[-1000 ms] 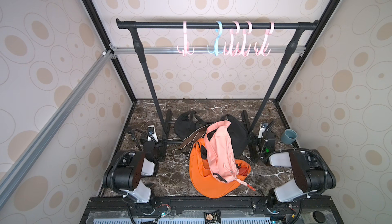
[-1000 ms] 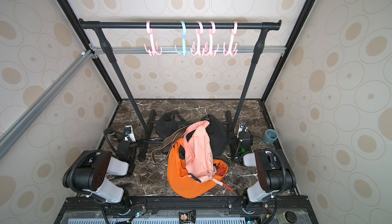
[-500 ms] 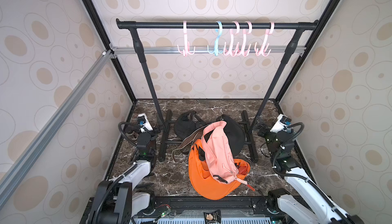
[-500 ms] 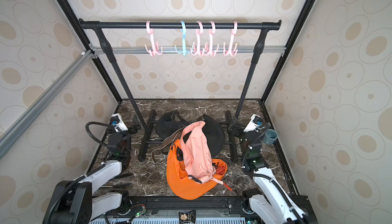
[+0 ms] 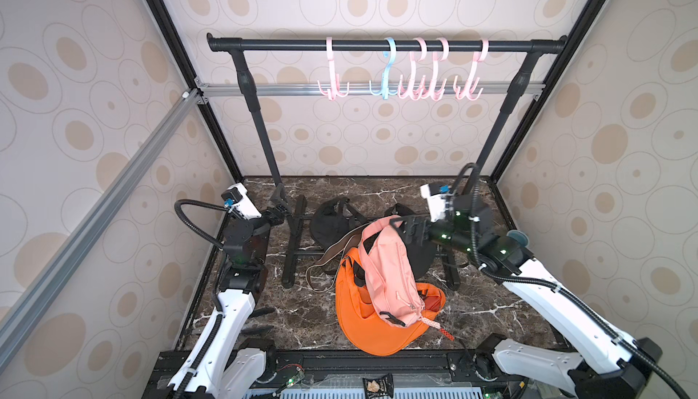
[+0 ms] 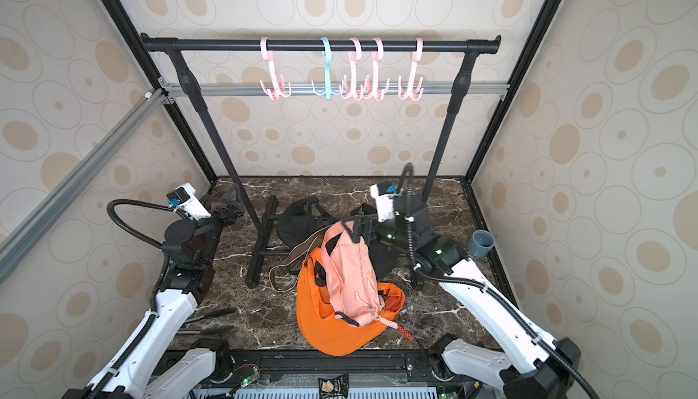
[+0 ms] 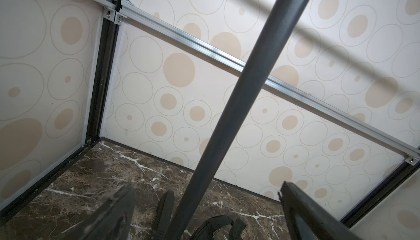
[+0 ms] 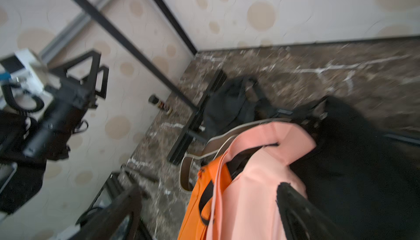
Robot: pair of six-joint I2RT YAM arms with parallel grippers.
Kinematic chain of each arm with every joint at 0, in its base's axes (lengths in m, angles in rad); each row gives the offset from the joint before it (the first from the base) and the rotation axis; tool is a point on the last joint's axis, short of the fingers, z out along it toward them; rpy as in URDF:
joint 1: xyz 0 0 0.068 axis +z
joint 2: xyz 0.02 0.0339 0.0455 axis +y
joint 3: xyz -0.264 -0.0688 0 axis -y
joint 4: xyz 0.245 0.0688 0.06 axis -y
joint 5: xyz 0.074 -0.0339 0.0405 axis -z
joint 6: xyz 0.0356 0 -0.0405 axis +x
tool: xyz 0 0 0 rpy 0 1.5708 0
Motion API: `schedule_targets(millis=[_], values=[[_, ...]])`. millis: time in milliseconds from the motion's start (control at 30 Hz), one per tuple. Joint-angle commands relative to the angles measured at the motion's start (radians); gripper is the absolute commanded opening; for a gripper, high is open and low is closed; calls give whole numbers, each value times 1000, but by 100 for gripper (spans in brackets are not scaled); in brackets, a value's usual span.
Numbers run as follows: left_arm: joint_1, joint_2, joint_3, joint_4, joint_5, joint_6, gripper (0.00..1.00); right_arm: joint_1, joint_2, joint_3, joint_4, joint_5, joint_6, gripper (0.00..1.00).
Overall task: Hang the bag on a hook
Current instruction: Pick up the bag from the bag.
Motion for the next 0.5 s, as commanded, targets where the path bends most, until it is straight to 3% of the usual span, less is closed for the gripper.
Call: schedule_targets(millis=[0,133,467], values=[[-9,-13,56,-236,14,0,100,84,77,34,-219,-16,-72,89],[-41,-58,11,-203,-7,34,100,172,170,41,-271,15,-100,86],[-56,-31,10,-186,29,30,100,193,303,18,-258,-48,-115,74]])
